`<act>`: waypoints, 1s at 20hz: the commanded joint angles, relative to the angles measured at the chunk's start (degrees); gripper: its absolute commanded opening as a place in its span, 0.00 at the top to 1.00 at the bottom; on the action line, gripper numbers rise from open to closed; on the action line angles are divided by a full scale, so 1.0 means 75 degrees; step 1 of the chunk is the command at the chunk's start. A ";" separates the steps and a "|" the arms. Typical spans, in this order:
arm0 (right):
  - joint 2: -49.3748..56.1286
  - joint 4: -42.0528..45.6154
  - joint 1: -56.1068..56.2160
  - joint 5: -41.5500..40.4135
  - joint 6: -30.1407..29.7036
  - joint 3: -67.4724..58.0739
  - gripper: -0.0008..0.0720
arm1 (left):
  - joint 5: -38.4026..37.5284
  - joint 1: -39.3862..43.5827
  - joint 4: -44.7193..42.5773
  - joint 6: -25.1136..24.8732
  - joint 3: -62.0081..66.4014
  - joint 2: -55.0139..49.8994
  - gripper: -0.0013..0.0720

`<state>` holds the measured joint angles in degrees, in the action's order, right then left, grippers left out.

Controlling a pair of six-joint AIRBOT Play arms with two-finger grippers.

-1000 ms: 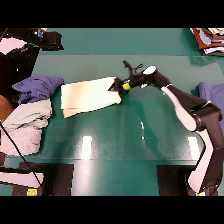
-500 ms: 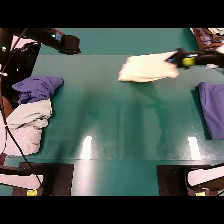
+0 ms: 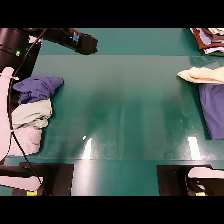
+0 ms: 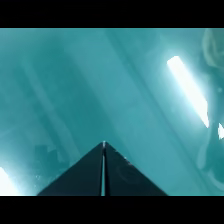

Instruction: Fold the shirts.

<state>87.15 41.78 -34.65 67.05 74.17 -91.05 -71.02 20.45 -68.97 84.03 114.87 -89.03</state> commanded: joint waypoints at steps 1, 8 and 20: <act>-0.0047 -0.0041 -0.0510 -0.0105 -0.0038 -0.0393 0.96 | 0.0044 0.0052 0.0026 0.0000 -0.0003 -0.0003 0.95; -0.0055 0.0003 -0.0516 0.0603 -0.0041 -0.2296 0.96 | 0.0023 0.0052 0.0026 0.0000 -0.0003 -0.0003 0.95; -0.0204 0.3124 -0.0554 0.2757 -0.0032 -0.2556 0.96 | -0.0417 0.0052 0.0023 -0.0009 -0.0003 -0.0003 0.95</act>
<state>86.28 58.50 -38.79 83.99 73.84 -110.06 -73.43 20.80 -68.77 84.03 114.87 -89.03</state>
